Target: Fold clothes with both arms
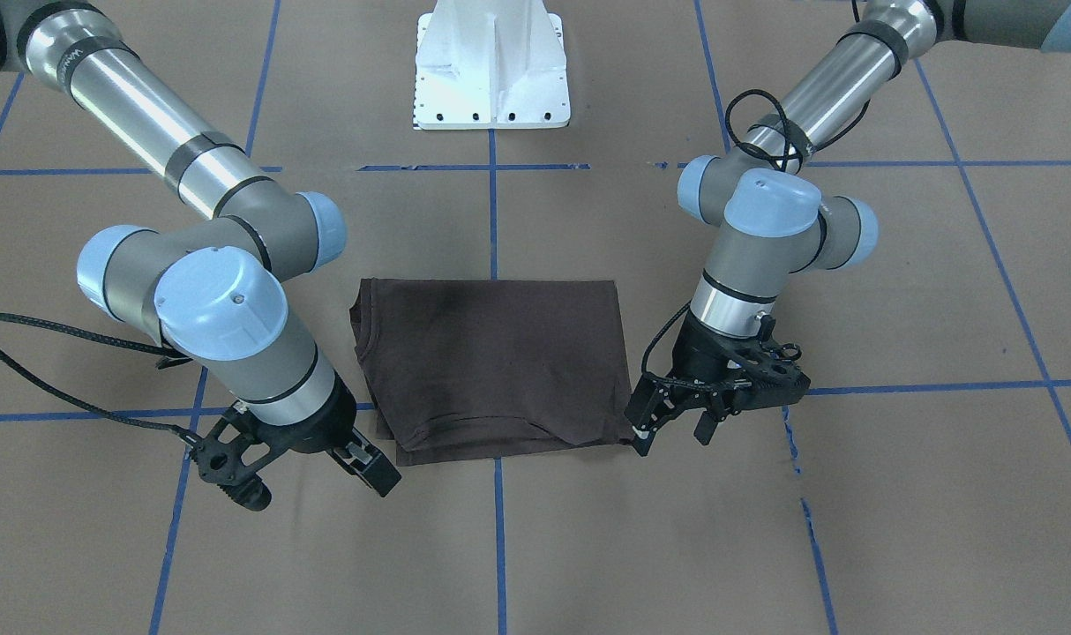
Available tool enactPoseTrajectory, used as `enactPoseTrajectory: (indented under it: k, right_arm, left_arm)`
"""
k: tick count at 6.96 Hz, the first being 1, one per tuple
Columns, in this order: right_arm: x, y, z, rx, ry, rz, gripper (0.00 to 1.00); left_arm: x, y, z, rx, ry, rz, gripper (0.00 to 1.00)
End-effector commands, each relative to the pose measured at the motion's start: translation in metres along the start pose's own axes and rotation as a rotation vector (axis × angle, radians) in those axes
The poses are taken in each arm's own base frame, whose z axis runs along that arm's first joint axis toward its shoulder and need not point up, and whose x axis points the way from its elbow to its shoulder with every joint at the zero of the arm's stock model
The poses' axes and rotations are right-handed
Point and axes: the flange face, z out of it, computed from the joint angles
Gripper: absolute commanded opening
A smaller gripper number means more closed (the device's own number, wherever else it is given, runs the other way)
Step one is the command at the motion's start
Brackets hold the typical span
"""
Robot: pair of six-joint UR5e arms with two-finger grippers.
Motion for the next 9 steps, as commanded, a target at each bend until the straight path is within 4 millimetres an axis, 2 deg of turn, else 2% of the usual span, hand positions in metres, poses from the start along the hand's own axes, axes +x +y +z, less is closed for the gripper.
enactPoseTrajectory:
  k: [1,2,3,4,5,6,7,8,9]
  right_arm:
    - [0.111,-0.062,-0.01,0.005,0.042,-0.222,1.0]
    - [0.156,-0.109,-0.027,-0.003,0.058,-0.299,1.0]
    - [0.215,-0.148,-0.049,-0.02,0.07,-0.417,1.0]
    - [0.265,-0.203,-0.092,-0.038,0.06,-0.498,1.0]
    - [0.299,-0.247,-0.133,-0.053,0.076,-0.579,1.0]
    - [0.342,-0.272,-0.162,-0.083,0.126,-0.646,1.0]
    - [0.392,-0.275,-0.186,-0.12,0.164,-0.698,1.0]
    - [0.409,-0.257,-0.204,-0.131,0.173,-0.694,1.0]
    - [0.418,-0.245,-0.21,-0.14,0.186,-0.68,1.0]
  left_arm:
    - [-0.075,-0.021,-0.029,-0.049,0.0,0.258,1.0]
    - [-0.109,-0.045,-0.055,-0.093,0.014,0.373,1.0]
    - [-0.174,-0.089,-0.092,-0.166,0.019,0.479,1.0]
    - [-0.238,-0.133,-0.134,-0.2,0.021,0.579,1.0]
    - [-0.273,-0.165,-0.163,-0.229,-0.002,0.631,1.0]
    - [-0.306,-0.207,-0.203,-0.263,-0.027,0.661,1.0]
    - [-0.316,-0.233,-0.242,-0.294,-0.078,0.619,1.0]
    - [-0.306,-0.224,-0.274,-0.377,-0.144,0.515,1.0]
    - [-0.373,-0.169,-0.294,-0.468,-0.16,0.559,1.0]
